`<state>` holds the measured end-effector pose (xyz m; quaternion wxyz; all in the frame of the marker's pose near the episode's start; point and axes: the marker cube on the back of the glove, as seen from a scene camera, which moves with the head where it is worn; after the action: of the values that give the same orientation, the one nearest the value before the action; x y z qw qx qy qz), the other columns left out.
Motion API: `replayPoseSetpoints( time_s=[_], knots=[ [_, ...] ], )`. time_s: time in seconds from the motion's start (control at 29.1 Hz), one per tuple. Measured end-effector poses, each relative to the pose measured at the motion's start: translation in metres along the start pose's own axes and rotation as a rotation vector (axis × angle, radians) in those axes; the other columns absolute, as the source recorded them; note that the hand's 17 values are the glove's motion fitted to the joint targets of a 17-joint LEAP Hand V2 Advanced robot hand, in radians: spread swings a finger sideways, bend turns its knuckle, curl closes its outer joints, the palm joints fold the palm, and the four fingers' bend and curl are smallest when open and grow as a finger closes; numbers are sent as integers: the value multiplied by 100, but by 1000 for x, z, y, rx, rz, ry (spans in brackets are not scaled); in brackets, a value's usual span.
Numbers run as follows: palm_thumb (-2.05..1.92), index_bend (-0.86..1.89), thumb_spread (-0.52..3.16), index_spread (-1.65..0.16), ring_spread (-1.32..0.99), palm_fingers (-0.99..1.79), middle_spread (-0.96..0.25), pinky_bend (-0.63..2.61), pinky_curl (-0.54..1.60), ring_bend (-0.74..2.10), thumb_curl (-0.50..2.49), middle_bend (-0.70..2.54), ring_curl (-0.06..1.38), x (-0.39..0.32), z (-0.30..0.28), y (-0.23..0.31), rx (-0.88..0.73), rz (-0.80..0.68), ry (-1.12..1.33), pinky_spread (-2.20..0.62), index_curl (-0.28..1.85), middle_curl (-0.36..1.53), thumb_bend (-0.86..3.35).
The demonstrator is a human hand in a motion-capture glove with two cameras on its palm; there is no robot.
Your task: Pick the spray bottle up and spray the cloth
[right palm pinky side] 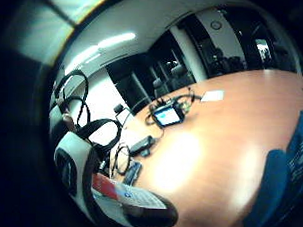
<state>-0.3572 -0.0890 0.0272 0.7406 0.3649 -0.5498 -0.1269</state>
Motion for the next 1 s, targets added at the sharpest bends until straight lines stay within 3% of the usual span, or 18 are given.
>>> replayPoseSetpoints(
  time_s=[0.58, 0.93, 1.0],
  knots=[
    [77, 15, 77, -27, -18, 135, -20, 61, 42, 80, 72, 60, 46, 19, -8, 5, -14, -53, 51, -32, 50, 53, -3],
    [73, 15, 89, -28, -19, 131, -20, 60, 42, 77, 67, 58, 45, 23, 1, 34, -244, -33, 134, -32, 48, 52, -3],
    [73, 11, 94, -28, -18, 114, -21, 60, 42, 71, 65, 55, 42, 18, -1, 34, -313, -57, 185, -29, 46, 50, -3]
  ],
)
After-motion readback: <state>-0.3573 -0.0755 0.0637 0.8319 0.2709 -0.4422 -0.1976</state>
